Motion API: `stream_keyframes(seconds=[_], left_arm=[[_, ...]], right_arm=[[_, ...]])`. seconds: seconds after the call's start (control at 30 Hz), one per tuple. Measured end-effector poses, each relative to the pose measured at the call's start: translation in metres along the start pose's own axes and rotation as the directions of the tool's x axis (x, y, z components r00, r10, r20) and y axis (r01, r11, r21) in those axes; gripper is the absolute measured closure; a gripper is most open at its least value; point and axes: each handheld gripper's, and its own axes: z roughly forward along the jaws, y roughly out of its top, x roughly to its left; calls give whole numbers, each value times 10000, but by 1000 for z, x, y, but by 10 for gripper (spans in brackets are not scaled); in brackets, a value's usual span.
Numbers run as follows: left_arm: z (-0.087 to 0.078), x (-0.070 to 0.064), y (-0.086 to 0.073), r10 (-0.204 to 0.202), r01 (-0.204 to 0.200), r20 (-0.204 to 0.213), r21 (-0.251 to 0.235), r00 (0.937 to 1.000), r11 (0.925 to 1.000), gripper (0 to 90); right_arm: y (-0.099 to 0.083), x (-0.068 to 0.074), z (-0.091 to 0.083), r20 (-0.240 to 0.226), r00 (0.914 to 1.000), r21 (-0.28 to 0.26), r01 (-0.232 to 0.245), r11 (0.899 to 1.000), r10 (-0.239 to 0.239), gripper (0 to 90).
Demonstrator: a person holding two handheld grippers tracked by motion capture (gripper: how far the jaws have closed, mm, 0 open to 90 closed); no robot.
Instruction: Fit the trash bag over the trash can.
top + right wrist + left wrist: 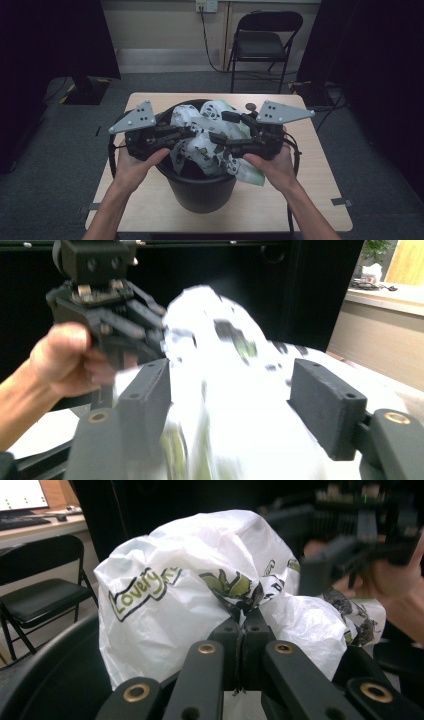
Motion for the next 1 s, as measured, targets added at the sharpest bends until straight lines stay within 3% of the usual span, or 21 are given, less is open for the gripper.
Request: stream_keyframes(seconds=[0.17, 0.27, 0.3, 0.33, 0.4, 0.43, 0.53, 0.63, 0.8, 1.0], left_arm=[[-7, 9, -3, -407, 401, -191, -315, 9990, 9987, 891], [-6, 12, -5, -581, 576, -109, -436, 9983, 9974, 891], [-5, 12, -5, -511, 507, -99, -373, 9986, 9980, 891], [-4, 11, -5, -513, 510, -62, -378, 9987, 9980, 891], [-4, 10, -5, -449, 448, -30, -356, 9990, 9984, 890], [-4, 10, -5, -442, 440, -45, -333, 9990, 9985, 890], [-4, 10, -5, -406, 405, -13, -277, 9992, 9988, 890], [-2, 9, -5, -329, 328, -44, -195, 9994, 9993, 854], [-6, 5, -4, -276, 262, -603, -240, 9978, 9994, 535], [-19, 3, 4, -178, 133, -767, -585, 9969, 9982, 485]], right_arm=[[-18, -9, -10, 155, 9992, 16, -380, 9993, 380, 280], [-24, -13, -9, 42, 9984, 150, -566, 9983, 565, 344], [-24, -13, -8, -56, 9985, 154, -536, 9984, 537, 421], [-24, -13, -7, -164, 9988, 182, -463, 9988, 466, 557], [-22, -12, -4, -531, 9981, 238, -298, 9993, 311, 644], [-21, -11, -2, -620, 9978, 244, -208, 9995, 223, 767], [-17, -5, 1, -847, 9964, 292, 97, 9995, -72, 900], [-13, -2, 3, -861, 9962, 151, 136, 9998, -122, 900], [-7, -5, 2, -546, 9985, -5, 35, 10000, -35, 900], [-13, -20, -3, -48, 9991, -3, -414, 9991, 414, 900]])
